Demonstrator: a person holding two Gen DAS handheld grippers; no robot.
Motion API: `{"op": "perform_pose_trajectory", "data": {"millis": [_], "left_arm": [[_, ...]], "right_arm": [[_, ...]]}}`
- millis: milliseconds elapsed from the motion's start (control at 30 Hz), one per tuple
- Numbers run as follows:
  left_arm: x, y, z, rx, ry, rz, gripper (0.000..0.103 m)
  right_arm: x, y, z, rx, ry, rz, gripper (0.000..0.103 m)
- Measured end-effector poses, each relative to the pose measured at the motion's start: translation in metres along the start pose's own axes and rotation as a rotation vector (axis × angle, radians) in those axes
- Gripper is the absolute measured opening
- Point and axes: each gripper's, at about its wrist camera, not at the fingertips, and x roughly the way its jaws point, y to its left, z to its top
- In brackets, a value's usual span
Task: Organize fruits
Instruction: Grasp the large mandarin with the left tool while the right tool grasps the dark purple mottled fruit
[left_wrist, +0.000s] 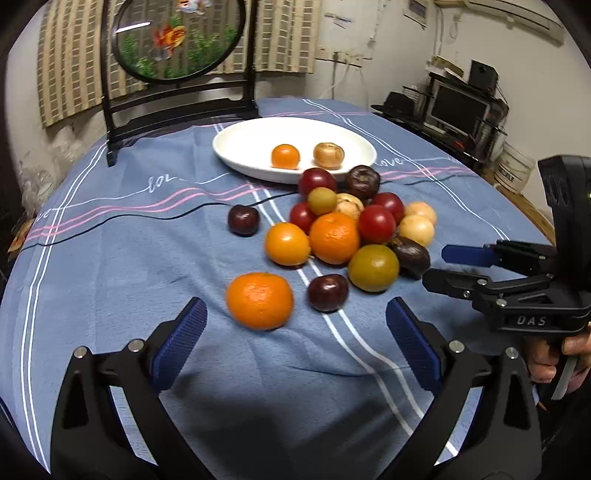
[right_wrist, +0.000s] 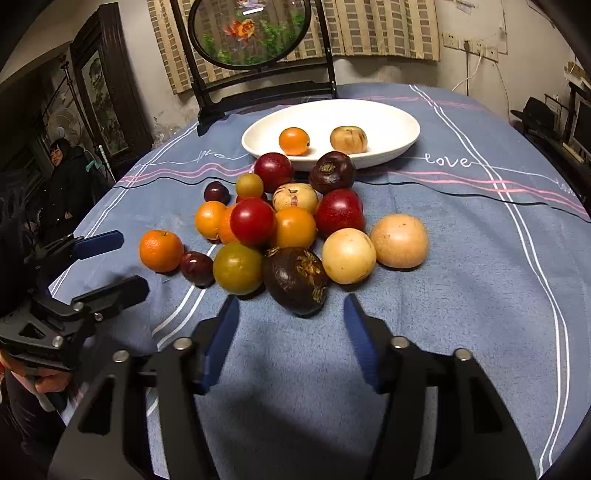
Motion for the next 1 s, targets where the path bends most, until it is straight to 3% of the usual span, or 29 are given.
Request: {"op": "perform_pose_trajectory", "data": {"millis": [133,667,1000], "left_arm": [[0.004,0.009,0.001,-0.041,0.024,-0.015,0.099],[0.009,0.008,0.0,-0.042,0.048,0.002,0.099],[0.015,0.021,0.001,-0.1,0.062,-0.022,0.096]], "right_arm": [[0.012,-0.005,0.004,0.039,0.044,0.01,0.047],[0.029,-0.008,0.019,0.072,0.068,0.079,0.048],[0.002,-0.014,0.004,0.063,0.01,0.045,0.045]]}}
